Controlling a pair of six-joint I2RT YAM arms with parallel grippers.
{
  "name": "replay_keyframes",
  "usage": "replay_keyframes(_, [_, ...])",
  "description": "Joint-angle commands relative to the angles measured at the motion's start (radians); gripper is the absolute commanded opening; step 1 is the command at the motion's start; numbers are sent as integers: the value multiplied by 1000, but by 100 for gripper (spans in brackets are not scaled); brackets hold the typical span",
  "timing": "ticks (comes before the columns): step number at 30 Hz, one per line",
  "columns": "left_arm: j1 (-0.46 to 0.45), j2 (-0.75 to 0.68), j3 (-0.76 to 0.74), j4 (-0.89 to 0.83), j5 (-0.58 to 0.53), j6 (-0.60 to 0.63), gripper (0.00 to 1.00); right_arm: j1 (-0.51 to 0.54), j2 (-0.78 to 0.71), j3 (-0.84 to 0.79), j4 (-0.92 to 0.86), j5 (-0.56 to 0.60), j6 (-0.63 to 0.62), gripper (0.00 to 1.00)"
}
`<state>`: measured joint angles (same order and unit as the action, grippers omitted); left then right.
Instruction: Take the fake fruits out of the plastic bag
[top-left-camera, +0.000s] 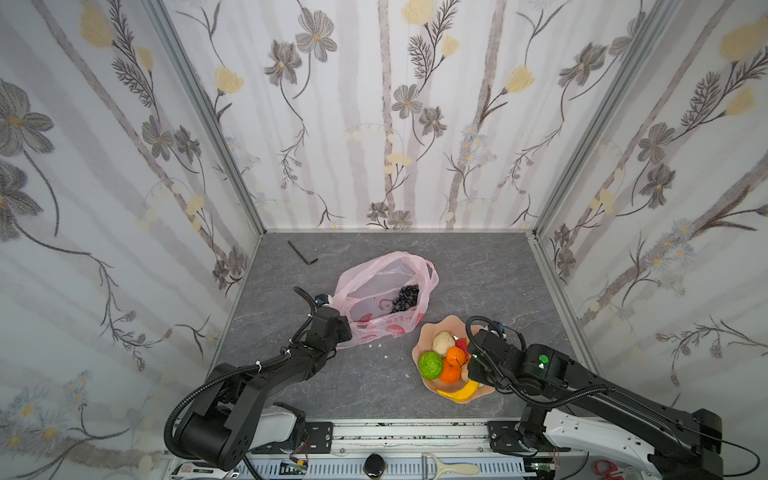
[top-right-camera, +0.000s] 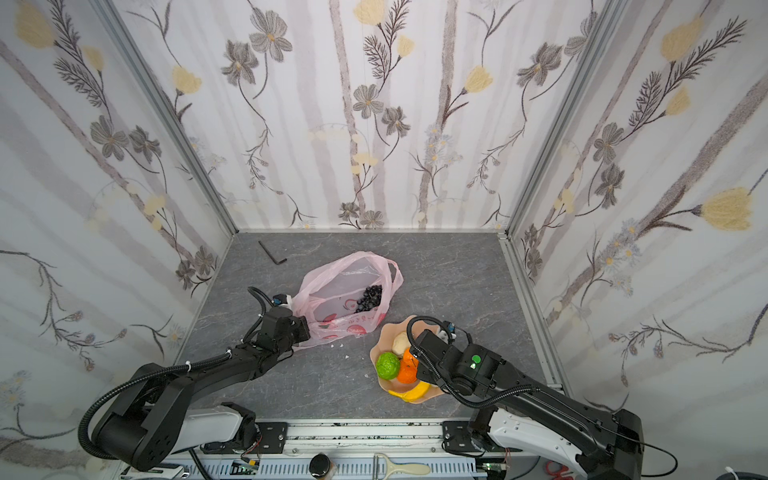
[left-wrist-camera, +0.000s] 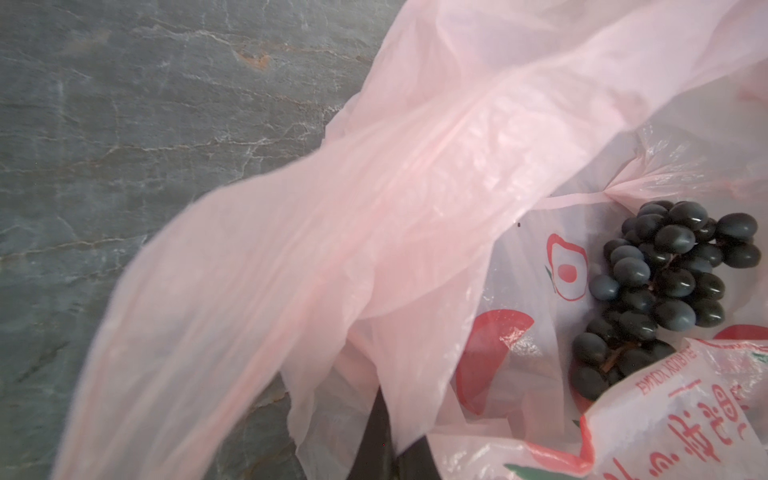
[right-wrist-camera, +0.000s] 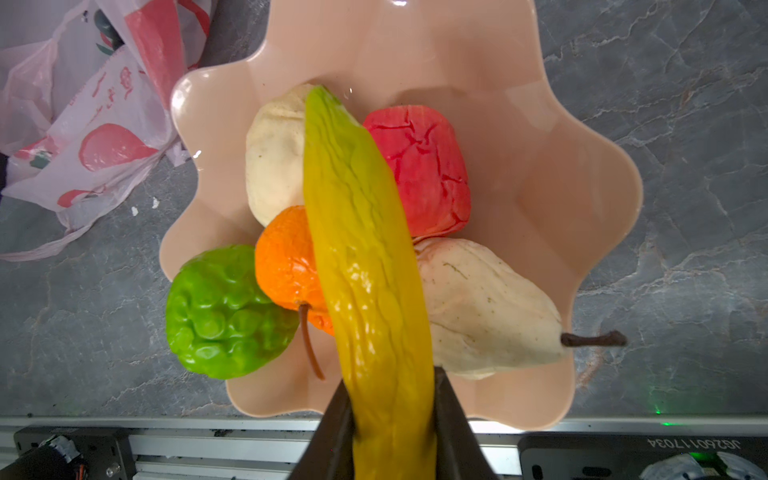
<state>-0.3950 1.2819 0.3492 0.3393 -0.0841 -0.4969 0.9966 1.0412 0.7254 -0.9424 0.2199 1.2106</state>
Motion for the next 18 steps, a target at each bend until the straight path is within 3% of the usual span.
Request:
replay_keyframes(1, [2, -19, -11, 31, 6, 9, 0, 4, 3, -21, 65, 64, 76, 26])
replay_keyframes(18, [2, -19, -24, 47, 7, 10, 0, 51, 55, -47, 121, 165, 119, 29])
